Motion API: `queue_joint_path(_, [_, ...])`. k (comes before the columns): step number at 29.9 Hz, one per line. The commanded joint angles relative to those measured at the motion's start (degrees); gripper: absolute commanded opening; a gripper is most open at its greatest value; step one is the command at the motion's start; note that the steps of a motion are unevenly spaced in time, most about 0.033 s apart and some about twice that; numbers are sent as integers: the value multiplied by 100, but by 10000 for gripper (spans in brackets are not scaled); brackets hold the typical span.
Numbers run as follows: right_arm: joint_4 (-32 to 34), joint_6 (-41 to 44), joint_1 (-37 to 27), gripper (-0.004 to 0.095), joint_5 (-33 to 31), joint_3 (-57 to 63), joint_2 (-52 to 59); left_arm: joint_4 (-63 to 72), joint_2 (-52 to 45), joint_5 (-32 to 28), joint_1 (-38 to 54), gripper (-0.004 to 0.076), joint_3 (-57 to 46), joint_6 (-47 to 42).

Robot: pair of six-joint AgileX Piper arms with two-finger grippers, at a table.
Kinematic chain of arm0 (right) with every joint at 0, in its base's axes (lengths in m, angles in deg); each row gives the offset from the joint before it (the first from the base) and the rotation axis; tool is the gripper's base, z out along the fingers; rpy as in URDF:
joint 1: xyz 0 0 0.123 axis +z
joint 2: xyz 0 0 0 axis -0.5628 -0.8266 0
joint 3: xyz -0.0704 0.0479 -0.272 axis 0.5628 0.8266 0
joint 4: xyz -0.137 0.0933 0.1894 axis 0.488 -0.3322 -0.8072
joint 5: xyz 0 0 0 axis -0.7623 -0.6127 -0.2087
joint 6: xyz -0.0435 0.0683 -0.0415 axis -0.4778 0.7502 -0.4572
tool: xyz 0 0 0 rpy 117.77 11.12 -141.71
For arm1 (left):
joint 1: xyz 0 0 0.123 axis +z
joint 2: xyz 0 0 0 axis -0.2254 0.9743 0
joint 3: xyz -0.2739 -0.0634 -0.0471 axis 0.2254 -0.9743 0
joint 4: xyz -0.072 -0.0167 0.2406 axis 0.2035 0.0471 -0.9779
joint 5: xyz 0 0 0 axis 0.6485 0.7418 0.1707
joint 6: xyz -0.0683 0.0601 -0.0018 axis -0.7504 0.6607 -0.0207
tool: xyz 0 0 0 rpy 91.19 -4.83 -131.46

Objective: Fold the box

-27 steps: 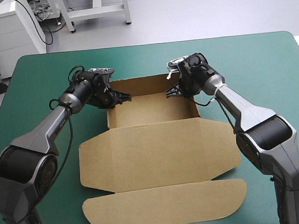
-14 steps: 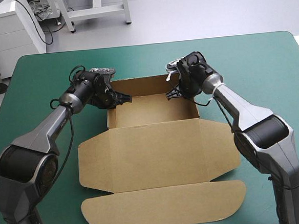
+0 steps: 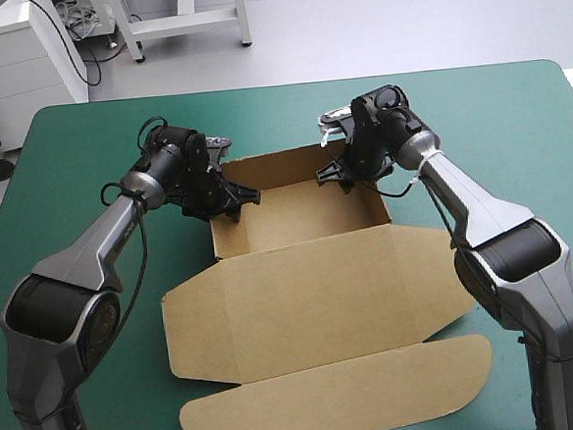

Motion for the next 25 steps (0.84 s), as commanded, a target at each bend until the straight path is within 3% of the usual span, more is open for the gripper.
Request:
queue_joint_path(1, [72,-92,-53,500,-128,-205,585,12,-324,370,-35,424,475,-23])
queue_joint_path(5, [289,-92,-53,500,-128,-205,815,-60,-324,765,-35,424,771,-35])
queue_joint_path(15, [333,-92,-91,500,-128,-205,1486,-227,-827,787,-35,423,964,-35])
queue_joint_path(25, [309,-52,-91,498,-128,-205,1800,-190,-2684,787,-35,405,964,776])
